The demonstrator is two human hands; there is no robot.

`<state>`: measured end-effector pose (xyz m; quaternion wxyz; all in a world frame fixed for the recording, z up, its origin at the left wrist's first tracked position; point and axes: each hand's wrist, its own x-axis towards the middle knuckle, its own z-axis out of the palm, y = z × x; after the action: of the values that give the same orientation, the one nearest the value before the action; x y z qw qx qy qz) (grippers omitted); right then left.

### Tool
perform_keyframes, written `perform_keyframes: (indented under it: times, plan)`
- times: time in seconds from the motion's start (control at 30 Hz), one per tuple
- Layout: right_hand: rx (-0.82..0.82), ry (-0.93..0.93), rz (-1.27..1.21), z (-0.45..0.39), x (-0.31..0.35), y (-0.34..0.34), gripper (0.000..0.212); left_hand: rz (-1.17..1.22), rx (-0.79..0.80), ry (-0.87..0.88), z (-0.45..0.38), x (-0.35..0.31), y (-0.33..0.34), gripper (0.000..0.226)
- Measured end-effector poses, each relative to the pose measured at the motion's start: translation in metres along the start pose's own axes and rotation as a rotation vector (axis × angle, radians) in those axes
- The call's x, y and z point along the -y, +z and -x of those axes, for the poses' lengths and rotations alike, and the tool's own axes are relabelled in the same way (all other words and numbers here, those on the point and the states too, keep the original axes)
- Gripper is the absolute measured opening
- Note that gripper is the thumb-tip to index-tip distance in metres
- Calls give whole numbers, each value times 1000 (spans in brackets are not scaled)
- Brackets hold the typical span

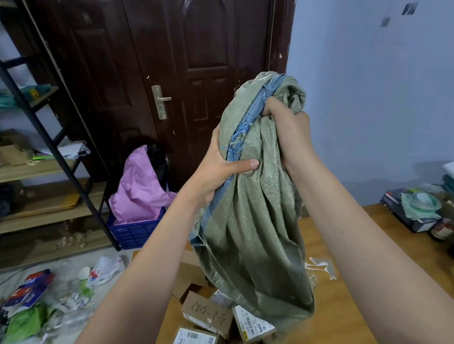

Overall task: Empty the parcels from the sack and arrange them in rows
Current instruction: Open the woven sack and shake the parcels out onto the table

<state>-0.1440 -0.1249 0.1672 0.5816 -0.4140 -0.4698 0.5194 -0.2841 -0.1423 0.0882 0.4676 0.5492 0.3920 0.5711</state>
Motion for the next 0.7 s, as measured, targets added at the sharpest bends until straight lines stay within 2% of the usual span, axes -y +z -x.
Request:
perform_keyframes:
  times: [0.23,0.4,0.5,0.7]
  plan:
    - [7,69,-112,-1,-4,0,13,11,-39,26,-3,-10,0,106]
    - [84,98,-234,-4,-3,0,14,-31,-83,52,-8,-17,-1,100]
    - [89,113,-229,-5,-1,-1,21,-35,-101,52,-10,-21,-3,93]
    - [45,100,-160,-1,5,-2,37,-36,-113,44,-13,-26,-6,94]
